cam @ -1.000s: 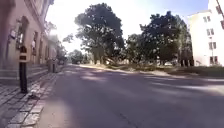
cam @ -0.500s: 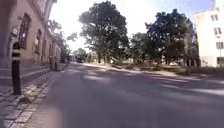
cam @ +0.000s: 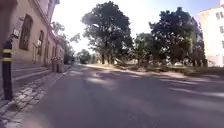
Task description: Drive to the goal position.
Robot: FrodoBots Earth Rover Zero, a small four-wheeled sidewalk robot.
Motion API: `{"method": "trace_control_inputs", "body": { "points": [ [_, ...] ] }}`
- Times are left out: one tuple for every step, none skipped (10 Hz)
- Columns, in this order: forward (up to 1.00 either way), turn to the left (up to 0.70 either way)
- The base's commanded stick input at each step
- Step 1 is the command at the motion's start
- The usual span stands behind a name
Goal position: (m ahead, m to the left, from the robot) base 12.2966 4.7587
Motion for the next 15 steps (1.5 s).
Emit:
{"method": "trace_control_inputs", "body": {
  "points": [
    [0.70,0.14],
    [0.70,0.14],
    [0.70,0.00],
    [0.70,0.00],
    [0.70,0.00],
    [0.70,0.00],
    [0.70,0.00],
    [0.70,0.00],
    [0.70,0.00],
    [0.70,0.00],
    [0.70,0.00],
    [0.70,0.00],
    [0.70,0.00],
    [0.70,0.00],
    [0.70,0.00]
  ]
}}
